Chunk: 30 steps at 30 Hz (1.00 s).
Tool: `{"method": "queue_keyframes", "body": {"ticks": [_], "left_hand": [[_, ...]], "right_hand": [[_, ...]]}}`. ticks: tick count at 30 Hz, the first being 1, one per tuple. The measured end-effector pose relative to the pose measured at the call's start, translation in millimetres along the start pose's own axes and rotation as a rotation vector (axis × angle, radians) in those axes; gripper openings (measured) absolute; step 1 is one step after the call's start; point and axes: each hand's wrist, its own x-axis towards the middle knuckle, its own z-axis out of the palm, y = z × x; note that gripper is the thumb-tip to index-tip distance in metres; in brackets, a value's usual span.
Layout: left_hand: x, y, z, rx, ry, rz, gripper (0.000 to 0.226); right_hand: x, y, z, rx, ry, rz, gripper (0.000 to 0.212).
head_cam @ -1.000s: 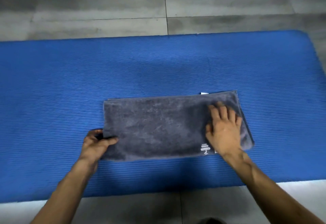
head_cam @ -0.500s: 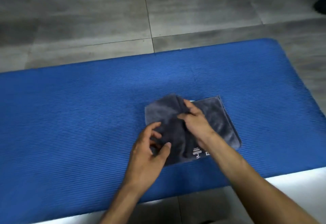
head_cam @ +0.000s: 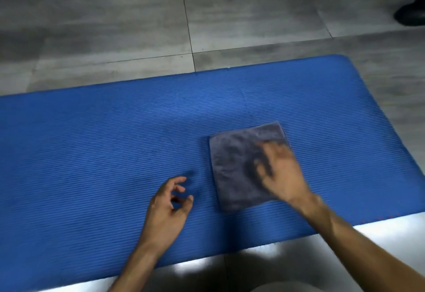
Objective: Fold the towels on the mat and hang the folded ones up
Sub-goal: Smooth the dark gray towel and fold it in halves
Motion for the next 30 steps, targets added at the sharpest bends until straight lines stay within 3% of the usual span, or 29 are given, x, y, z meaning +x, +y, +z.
{"method": "queue_keyframes", "body": {"ticks": [2, 4, 6, 8, 10, 12, 15, 18, 19, 22, 24, 25, 27, 30], "left_hand": [[-1.0, -5.1, -0.3, 0.014, 0.011, 0.01, 0.038], [-2.4, -9.1, 0.0, 0.072, 0.024, 0.041, 0.033], [-1.7, -11.0, 5.2, 0.174, 0.005, 0.167, 0.027], [7.1, -8.2, 19.3, 0.338, -0.055, 0.34, 0.028], [22.9, 2.3, 39.8, 0.525, -0.123, 0.469, 0.039], [40.1, 18.2, 62.4, 0.69, -0.259, 0.513, 0.055], [76.0, 34.7, 81.1, 0.882, -0.449, 0.383, 0.068], [107.1, 42.4, 81.0, 0.882, -0.504, 0.083, 0.067], [109.1, 42.8, 78.1, 0.889, -0.485, 0.09, 0.069], [87.2, 29.4, 69.5, 0.935, -0.252, 0.533, 0.08], [62.0, 5.1, 71.5, 0.952, -0.329, 0.856, 0.082], [50.2, -7.0, 73.4, 0.974, -0.412, 0.937, 0.084], [35.1, -25.7, 77.8, 0.992, -0.487, 0.93, 0.087], [31.9, -35.9, 84.2, 0.993, -0.456, 0.909, 0.078]], "right_hand": [[-36.7, -20.4, 32.0, -0.131, -0.187, -0.317, 0.058], [-63.8, -25.2, 60.8, -0.249, -0.365, -0.404, 0.074], [-75.2, -23.1, 73.3, -0.194, -0.367, -0.37, 0.072], [-67.8, -24.7, 69.1, -0.088, -0.229, -0.308, 0.055], [-53.2, -22.5, 63.3, -0.106, -0.111, -0.182, 0.049], [-48.9, -10.2, 61.6, -0.184, -0.138, -0.033, 0.052], [-73.8, 14.3, 67.4, -0.237, -0.185, 0.06, 0.058], [-100.0, 31.4, 63.2, -0.27, -0.187, -0.006, 0.059], [-102.3, 38.6, 59.8, -0.278, -0.182, -0.032, 0.063], [-97.4, 68.2, 45.3, -0.37, -0.161, 0.005, 0.079], [-89.7, 88.3, 38.9, -0.396, -0.149, -0.022, 0.079], [-85.2, 96.3, 37.7, -0.4, -0.138, -0.065, 0.075], [-75.7, 107.1, 35.7, -0.417, -0.111, -0.134, 0.064], [-62.7, 112.1, 31.7, -0.445, -0.062, -0.199, 0.052]]}}
